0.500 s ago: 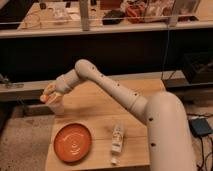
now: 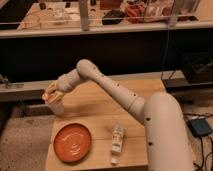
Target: Place the pepper in the ceramic cup
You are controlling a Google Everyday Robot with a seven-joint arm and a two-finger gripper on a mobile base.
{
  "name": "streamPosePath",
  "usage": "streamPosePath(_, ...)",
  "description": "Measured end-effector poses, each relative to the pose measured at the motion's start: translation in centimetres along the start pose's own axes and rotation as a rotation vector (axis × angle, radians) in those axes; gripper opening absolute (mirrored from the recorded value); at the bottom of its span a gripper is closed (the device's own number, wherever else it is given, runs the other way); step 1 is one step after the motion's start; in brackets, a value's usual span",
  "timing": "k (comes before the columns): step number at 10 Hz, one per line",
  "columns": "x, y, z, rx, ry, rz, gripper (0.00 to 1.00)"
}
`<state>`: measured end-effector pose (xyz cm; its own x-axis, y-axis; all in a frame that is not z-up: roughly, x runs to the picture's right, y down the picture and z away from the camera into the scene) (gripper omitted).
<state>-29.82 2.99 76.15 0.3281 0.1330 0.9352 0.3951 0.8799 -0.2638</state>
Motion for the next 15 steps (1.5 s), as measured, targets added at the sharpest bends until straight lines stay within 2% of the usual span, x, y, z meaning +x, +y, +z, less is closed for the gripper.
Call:
streamPosePath(4,0.5,-0.4,0.2,-0.012,-0.029,-0.004,0.74)
streamPosePath(5,0.5,-0.5,0.4,-0.02,-0.032,-0.004,0.79)
streamPosePath(6,0.4,-0.5,0.5,-0.025,-0.028,-0.002,0.8)
streamPosePath(10,1.0,-0.2,-0.5,-0.045,0.042,0.031,0.8)
streamPosePath(14,0.5,0.0,-1.9,-0.116,0.205,-0.003,0.8)
streamPosePath(15,0.5,0.0,-1.9,-0.123,0.21,-0.006,0.8)
